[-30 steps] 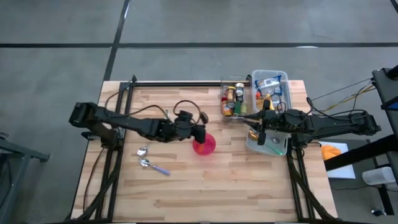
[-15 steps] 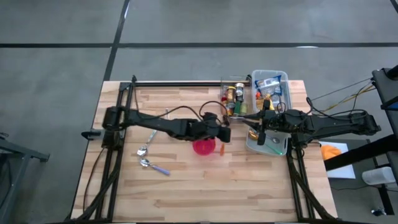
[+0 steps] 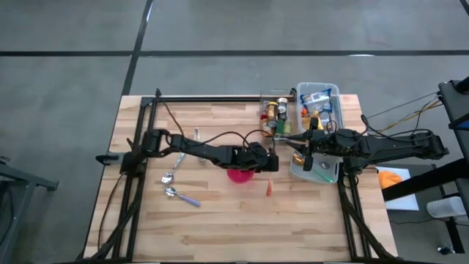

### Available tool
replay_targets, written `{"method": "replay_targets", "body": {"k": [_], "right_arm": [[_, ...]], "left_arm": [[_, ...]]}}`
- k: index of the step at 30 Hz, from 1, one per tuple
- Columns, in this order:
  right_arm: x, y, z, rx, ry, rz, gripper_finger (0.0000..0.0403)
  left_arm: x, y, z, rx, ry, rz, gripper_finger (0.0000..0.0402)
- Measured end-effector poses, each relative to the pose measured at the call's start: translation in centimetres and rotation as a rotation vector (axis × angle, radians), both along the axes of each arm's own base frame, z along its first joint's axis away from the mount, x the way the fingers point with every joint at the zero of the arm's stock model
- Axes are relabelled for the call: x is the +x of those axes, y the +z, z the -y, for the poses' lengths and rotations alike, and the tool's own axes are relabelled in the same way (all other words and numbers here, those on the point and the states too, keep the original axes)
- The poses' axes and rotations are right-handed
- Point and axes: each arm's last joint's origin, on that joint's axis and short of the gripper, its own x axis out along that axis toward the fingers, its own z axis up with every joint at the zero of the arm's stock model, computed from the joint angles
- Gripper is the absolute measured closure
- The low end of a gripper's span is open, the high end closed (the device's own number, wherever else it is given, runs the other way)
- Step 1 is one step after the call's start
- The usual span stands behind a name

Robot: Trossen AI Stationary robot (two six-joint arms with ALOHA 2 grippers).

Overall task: Pick & Place Food Item
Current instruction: Put the orange spoon into the gray bin

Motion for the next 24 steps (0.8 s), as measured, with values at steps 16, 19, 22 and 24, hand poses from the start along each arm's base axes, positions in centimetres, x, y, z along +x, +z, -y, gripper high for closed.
{"method": "replay_targets", "body": {"k": [16,19,22,24], "right_arm": [[0.0,0.0,0.0,0.0,0.0,0.0,0.0316],[0.0,0.0,0.0,0.0,0.0,0.0,0.0316],[0.0,0.0,0.0,0.0,0.0,0.0,0.0316],[0.0,0.0,0.0,0.0,0.0,0.0,0.0316]], "left_arm": [[1.6,-2.6,0.2,-0.054,-0.042,-0.04,0.04],[1.5,-2.7,0.1,-0.059,-0.035,-0.046,0.04],[1.5,-2.6,0.1,-0.059,-0.035,-0.048,0.04],[1.5,-2.7,0.1,-0.059,-0.034,-0.052,0.04]]}}
